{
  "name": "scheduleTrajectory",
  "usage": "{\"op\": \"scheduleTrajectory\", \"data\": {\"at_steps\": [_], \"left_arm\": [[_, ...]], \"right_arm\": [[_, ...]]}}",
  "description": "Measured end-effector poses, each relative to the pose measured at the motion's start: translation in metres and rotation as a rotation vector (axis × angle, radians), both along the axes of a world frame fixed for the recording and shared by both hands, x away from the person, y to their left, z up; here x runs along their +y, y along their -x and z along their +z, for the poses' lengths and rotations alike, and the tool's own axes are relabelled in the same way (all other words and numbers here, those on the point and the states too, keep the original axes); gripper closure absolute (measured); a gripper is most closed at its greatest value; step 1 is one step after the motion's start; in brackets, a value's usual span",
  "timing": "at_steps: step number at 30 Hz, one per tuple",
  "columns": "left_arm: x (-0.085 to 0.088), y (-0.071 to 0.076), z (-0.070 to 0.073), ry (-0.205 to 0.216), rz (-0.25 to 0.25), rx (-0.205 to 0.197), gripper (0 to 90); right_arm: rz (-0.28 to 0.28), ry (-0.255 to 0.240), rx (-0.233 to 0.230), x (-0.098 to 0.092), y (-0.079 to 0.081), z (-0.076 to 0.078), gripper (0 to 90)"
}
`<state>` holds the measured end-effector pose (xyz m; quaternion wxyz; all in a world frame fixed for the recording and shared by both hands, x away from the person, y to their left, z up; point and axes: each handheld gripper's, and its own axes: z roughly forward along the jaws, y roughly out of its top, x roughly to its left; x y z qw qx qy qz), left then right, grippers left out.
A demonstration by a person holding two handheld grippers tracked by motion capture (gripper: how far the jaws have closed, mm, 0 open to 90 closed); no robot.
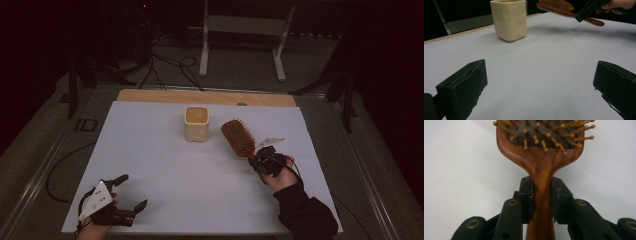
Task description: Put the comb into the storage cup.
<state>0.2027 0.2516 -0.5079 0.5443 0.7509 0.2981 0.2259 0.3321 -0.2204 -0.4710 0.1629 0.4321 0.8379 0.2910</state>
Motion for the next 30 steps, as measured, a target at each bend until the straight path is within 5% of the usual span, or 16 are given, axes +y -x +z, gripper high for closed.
{"op": "scheduleTrajectory", "data": {"at_steps": [9,16,30], "left_arm": [[-0.003,-0.004,0.0,0.011,0.007,0.024,0.0],[-0.007,-0.01,0.014,0.043,0.02,0.038,0.0],[-0.022,-0.036,0.062,0.043,0.075,0.082,0.0]], "right_arm": [[0.065,-0.043,-0.091,0.007,0.01,0.007,73.2],[0.133,-0.126,-0.175,0.012,0.019,0.015,73.2],[0.245,-0.221,-0.237,0.016,0.031,0.022,73.2]]}}
